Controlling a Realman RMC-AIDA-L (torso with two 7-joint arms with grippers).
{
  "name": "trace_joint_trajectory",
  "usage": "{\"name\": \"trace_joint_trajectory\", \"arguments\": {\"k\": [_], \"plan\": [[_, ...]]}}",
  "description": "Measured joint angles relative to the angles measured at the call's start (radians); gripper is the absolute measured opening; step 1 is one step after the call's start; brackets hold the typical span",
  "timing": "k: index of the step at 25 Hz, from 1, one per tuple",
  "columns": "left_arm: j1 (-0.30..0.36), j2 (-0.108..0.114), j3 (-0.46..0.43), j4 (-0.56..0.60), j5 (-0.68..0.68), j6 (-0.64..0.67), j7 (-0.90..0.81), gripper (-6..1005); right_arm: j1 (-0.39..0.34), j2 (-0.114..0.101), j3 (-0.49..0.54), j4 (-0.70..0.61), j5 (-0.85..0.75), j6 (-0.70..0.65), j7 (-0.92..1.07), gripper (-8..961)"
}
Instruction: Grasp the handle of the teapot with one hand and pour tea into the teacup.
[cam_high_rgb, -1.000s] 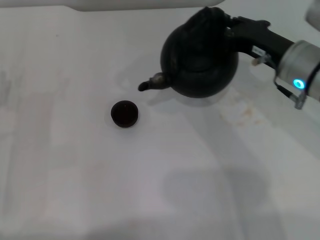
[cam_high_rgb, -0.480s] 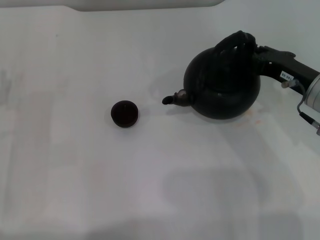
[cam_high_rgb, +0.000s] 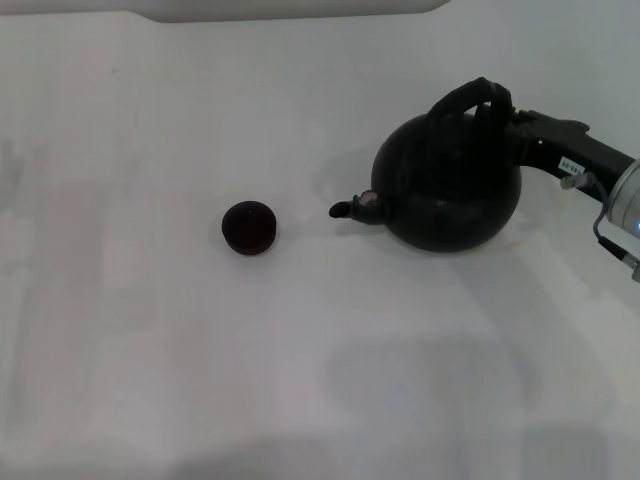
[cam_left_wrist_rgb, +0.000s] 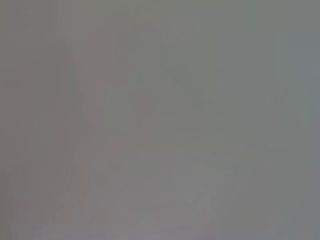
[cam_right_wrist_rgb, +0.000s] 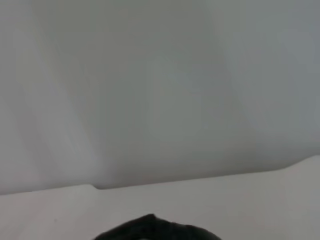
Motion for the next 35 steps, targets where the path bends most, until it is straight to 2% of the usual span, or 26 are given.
{"name": "trace_joint_trajectory", "arguments": {"k": [4, 13, 15, 20, 24, 25, 28, 31, 33, 35], "plan": [[-0.001, 0.000, 0.000, 0.000, 0.000, 0.000, 0.000, 882, 0.004, 0.000, 0.006, 0.008, 0.000, 0.000, -0.001, 221], [-0.004, 0.000, 0.000, 0.000, 0.000, -0.001, 0.000, 882, 0.001, -0.006, 0.015, 0.005, -0.001, -0.018, -0.001, 362], [-0.005, 0.000, 0.000, 0.000, -0.001, -0.001, 0.000, 882, -0.010, -0.007, 0.045, 0.007, -0.003, -0.065, -0.002, 393], [-0.010, 0.000, 0.000, 0.001, -0.002, -0.001, 0.000, 882, -0.037, -0.005, 0.094, 0.011, -0.003, -0.141, -0.001, 639], [-0.015, 0.002, 0.000, 0.001, -0.002, 0.000, 0.000, 882, -0.073, -0.010, 0.128, 0.011, -0.004, -0.195, 0.004, 797], [-0.015, 0.003, 0.000, 0.002, -0.004, 0.000, 0.000, 882, -0.091, -0.010, 0.157, 0.017, -0.007, -0.231, 0.005, 837], [-0.017, 0.004, 0.000, 0.002, -0.012, 0.000, 0.000, 882, -0.108, -0.009, 0.195, 0.029, -0.010, -0.279, 0.006, 858], [-0.019, 0.005, 0.000, 0.002, -0.014, 0.000, 0.000, 882, -0.121, -0.003, 0.279, 0.079, -0.010, -0.370, 0.006, 878], [-0.022, 0.005, 0.000, 0.002, -0.014, 0.000, 0.000, 882, -0.101, -0.002, 0.383, 0.168, -0.007, -0.447, 0.003, 877], [-0.023, 0.005, 0.000, 0.001, -0.014, 0.000, 0.000, 882, -0.086, -0.002, 0.422, 0.207, -0.008, -0.473, -0.006, 876]]}}
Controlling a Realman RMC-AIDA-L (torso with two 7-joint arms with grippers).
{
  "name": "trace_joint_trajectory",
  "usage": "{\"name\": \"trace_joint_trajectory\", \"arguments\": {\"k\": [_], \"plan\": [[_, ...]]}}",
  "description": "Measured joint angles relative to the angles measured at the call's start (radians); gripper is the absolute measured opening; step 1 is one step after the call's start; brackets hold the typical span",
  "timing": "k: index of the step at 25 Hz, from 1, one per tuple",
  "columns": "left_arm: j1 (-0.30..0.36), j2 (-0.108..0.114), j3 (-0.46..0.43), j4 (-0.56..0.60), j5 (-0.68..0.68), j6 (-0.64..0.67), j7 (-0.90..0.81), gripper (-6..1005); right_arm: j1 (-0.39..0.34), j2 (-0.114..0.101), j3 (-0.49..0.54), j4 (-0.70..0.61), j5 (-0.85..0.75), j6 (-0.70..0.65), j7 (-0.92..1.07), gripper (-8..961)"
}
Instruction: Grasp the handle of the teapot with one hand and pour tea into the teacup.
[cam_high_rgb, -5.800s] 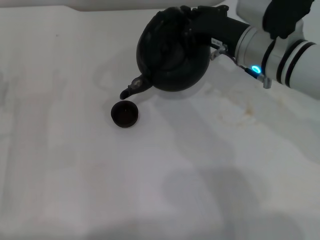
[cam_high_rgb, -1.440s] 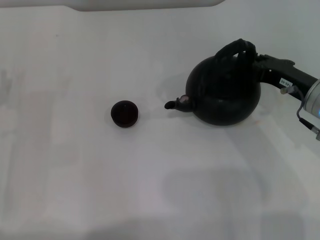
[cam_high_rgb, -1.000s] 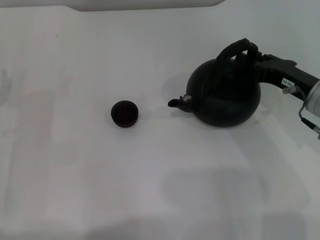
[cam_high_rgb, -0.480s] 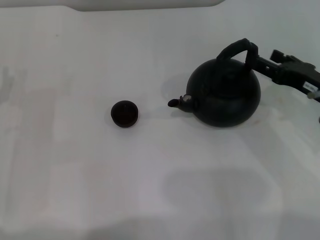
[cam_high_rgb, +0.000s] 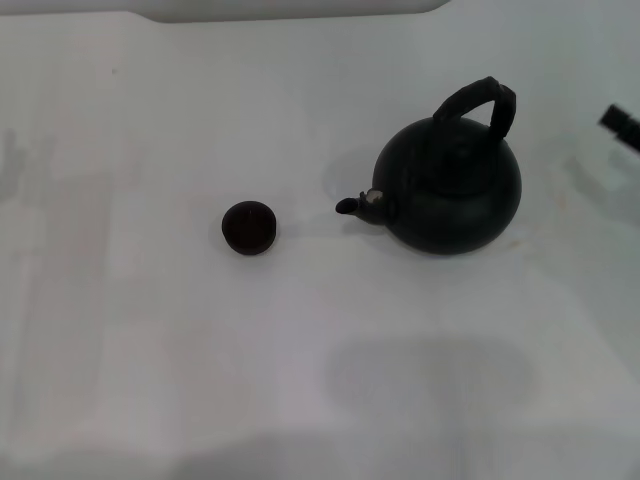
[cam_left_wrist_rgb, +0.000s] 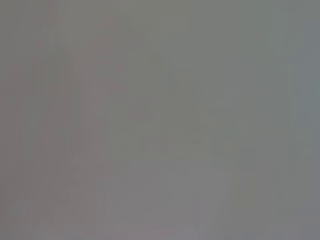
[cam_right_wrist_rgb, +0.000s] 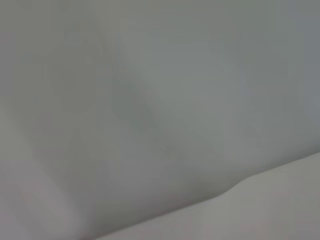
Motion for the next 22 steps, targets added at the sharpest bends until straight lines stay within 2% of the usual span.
{"name": "trace_joint_trajectory", "arguments": {"k": [6, 9, 13, 17, 20, 22], "plan": [[-0.004, 0.000, 0.000, 0.000, 0.000, 0.002, 0.000, 882, 0.131, 0.006, 0.240, 0.260, 0.004, -0.147, -0.192, 874], [-0.006, -0.001, 0.000, 0.000, 0.000, 0.004, 0.000, 882, 0.207, 0.014, 0.328, 0.376, 0.055, -0.160, -0.427, 874], [-0.005, -0.004, 0.000, -0.002, 0.004, 0.002, 0.001, 882, 0.268, 0.014, 0.327, 0.486, 0.233, -0.186, -0.757, 874], [0.000, -0.006, 0.005, -0.009, 0.007, 0.001, 0.001, 882, 0.304, 0.015, 0.327, 0.582, 0.424, -0.269, -0.977, 874], [0.000, -0.009, 0.008, -0.009, 0.008, 0.007, 0.001, 882, 0.339, 0.016, 0.324, 0.656, 0.540, -0.296, -1.103, 874], [0.001, -0.009, 0.009, -0.009, 0.008, 0.007, 0.002, 882, 0.347, 0.015, 0.323, 0.669, 0.551, -0.296, -1.113, 874]]}}
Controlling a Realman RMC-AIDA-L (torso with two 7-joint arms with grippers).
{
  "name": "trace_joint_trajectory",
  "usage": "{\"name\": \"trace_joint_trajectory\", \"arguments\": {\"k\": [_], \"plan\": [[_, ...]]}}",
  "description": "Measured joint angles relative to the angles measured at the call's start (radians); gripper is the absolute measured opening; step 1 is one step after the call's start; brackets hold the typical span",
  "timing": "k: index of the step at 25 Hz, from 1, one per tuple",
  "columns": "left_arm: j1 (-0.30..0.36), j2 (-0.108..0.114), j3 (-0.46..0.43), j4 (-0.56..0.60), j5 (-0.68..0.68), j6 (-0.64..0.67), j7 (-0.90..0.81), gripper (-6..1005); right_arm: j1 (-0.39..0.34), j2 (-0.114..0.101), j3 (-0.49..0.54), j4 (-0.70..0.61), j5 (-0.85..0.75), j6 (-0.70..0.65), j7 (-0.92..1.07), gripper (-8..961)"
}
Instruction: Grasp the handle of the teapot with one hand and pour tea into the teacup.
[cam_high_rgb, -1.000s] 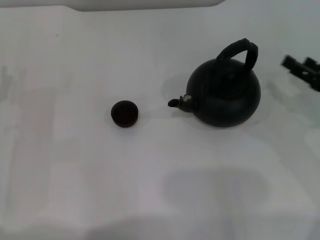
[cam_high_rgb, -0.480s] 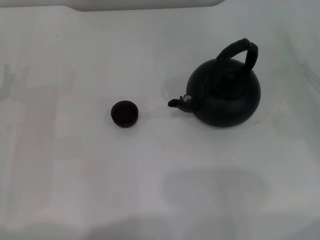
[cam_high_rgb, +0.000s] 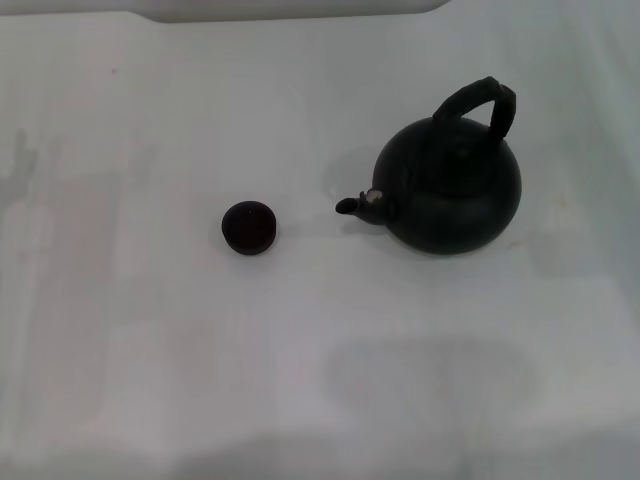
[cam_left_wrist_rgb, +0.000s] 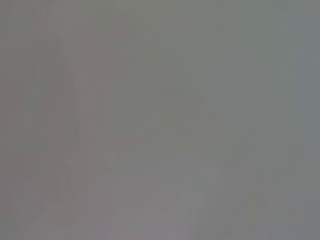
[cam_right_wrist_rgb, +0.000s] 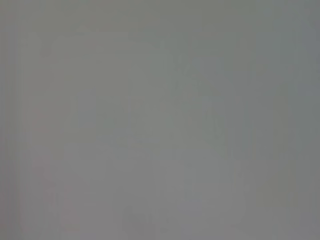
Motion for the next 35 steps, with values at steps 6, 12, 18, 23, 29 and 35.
{"name": "trace_joint_trajectory", "arguments": {"k": [6, 12, 18, 23, 29, 35], "plan": [[-0.001, 0.000, 0.001, 0.000, 0.001, 0.002, 0.000, 882, 0.014, -0.002, 0.001, 0.035, 0.009, 0.007, -0.001, 874], [-0.005, 0.000, 0.001, -0.001, 0.002, 0.003, 0.000, 882, 0.015, -0.002, -0.001, 0.050, 0.012, 0.005, 0.000, 874], [-0.006, 0.000, 0.000, -0.002, 0.003, 0.003, 0.000, 882, 0.015, -0.002, 0.000, 0.052, 0.013, 0.010, 0.000, 874], [-0.004, -0.001, 0.000, -0.013, 0.003, 0.003, 0.000, 882, 0.017, -0.003, 0.000, 0.052, 0.013, 0.010, -0.001, 874], [-0.006, -0.001, 0.001, -0.015, 0.003, 0.003, 0.000, 882, 0.022, -0.002, 0.000, 0.053, 0.014, 0.011, -0.001, 874], [-0.007, -0.002, 0.001, -0.017, 0.000, 0.003, 0.000, 882, 0.025, -0.002, 0.003, 0.053, 0.015, 0.011, -0.002, 874]]}}
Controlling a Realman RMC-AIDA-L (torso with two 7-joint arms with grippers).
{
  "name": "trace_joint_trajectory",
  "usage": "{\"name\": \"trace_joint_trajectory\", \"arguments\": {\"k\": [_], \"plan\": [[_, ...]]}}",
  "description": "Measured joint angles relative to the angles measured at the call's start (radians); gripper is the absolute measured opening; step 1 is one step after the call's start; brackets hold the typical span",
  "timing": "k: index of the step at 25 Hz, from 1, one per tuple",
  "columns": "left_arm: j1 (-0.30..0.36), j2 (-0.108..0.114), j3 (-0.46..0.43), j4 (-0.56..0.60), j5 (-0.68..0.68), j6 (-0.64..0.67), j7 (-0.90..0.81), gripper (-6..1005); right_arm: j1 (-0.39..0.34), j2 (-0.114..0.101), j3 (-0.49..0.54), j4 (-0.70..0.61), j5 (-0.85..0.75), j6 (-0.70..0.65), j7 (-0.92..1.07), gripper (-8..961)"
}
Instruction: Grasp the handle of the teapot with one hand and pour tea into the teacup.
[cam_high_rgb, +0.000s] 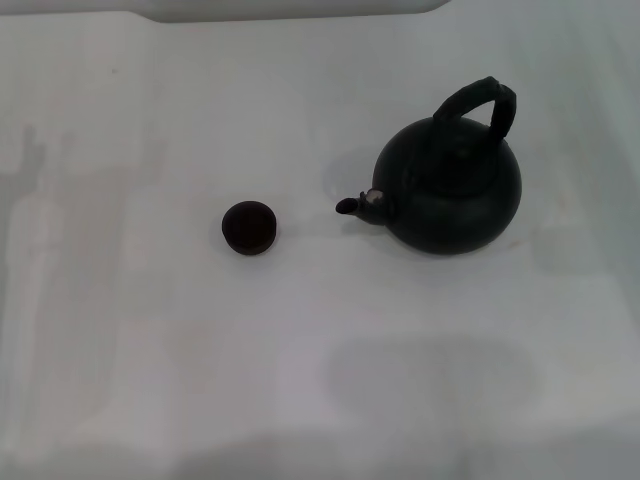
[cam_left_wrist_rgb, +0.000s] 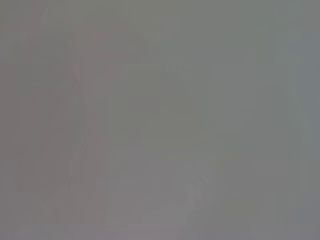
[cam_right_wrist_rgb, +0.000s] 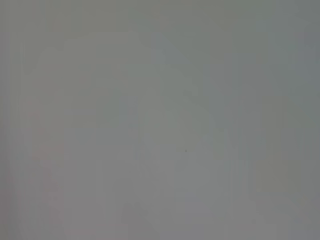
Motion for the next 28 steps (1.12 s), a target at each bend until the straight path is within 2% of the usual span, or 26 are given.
{"name": "trace_joint_trajectory", "arguments": {"k": [28], "plan": [[-0.005, 0.000, -0.008, -0.001, -0.005, 0.009, 0.000, 882, 0.016, 0.000, -0.001, 0.000, 0.001, 0.038, -0.006, 874]]}}
